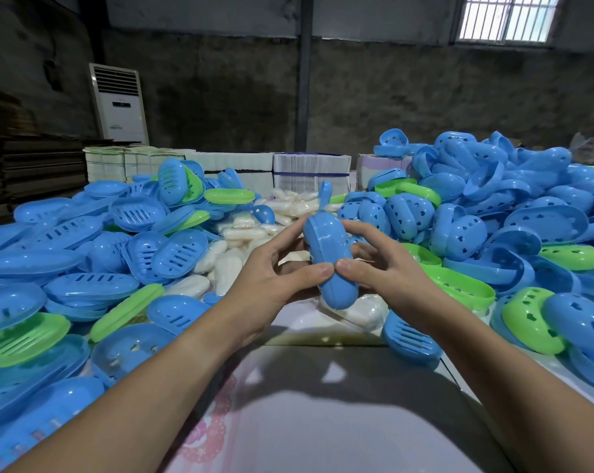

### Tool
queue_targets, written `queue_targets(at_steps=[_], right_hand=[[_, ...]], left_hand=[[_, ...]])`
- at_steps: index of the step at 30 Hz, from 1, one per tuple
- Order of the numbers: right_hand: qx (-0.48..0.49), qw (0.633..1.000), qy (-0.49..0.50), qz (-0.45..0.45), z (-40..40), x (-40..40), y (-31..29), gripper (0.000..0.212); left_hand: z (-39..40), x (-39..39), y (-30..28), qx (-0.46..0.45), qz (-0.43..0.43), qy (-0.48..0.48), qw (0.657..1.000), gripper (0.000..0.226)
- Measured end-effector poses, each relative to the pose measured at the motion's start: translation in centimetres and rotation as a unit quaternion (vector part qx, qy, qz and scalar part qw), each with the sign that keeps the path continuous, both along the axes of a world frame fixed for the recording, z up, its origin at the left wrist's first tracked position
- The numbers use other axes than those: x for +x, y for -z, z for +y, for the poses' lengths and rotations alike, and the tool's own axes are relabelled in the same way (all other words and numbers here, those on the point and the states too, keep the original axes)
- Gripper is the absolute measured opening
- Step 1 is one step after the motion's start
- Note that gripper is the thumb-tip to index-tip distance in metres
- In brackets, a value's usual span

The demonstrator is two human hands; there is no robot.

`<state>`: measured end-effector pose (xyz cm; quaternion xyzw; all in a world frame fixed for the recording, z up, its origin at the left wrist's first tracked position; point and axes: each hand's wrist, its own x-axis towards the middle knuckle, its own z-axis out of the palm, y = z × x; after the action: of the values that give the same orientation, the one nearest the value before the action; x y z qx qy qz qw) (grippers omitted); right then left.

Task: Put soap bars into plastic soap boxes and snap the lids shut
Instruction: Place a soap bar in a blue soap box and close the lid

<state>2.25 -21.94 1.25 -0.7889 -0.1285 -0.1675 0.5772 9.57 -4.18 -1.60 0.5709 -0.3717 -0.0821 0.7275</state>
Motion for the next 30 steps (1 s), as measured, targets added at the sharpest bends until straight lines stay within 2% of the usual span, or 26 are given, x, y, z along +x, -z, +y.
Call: queue_targets(at_steps=[3, 7, 13, 16, 19, 21, 25, 27, 30], right_hand=[[-0.007, 1.0, -0.013, 0.001, -0.2, 0.1, 0.1, 0.062], [-0.004, 1.0, -0.019, 0.004, -0.4, 0.3, 0.3, 0.054], [-0.011, 0.999, -0.03, 0.011, -1.1, 0.6, 0.7, 0.052], [0.025, 0.998, -0.051, 0.038, -0.9, 1.1, 1.3, 0.05], [0.053, 0.997, -0.046, 0.026, -0.6, 1.3, 1.4, 0.043], [0.034, 0.999, 0.004, -0.004, -0.9, 1.1, 0.9, 0.045], [-0.061, 0.983, 0.164, -0.047, -2.9, -0.2, -1.0, 0.056], [-0.133, 0.963, 0.232, -0.035, -5.4, -1.5, -1.7, 0.059], [-0.231, 0.913, 0.337, 0.019, -10.5, -4.6, -2.1, 0.061]], left_hand=[[0.2, 0.0, -0.3, 0.024, -0.015, 0.004, 1.0, 0.08], [0.3, -0.5, -0.5, 0.042, -0.031, 0.005, 0.999, 0.07], [0.1, -1.0, -0.7, 0.052, -0.04, -0.007, 0.998, 0.078], [-0.5, -1.1, -0.3, 0.041, -0.019, -0.026, 0.999, 0.079], [-0.7, -0.9, -0.2, 0.036, -0.005, -0.052, 0.998, 0.083], [-0.6, -0.9, -0.3, 0.059, -0.043, -0.093, 0.993, 0.085], [-0.3, -0.9, -0.9, 0.082, -0.084, -0.16, 0.98, 0.066], [-0.2, -0.5, -0.7, 0.088, -0.107, -0.178, 0.974, 0.05], [0.0, 0.0, -0.5, 0.099, -0.115, -0.179, 0.972, 0.034]])
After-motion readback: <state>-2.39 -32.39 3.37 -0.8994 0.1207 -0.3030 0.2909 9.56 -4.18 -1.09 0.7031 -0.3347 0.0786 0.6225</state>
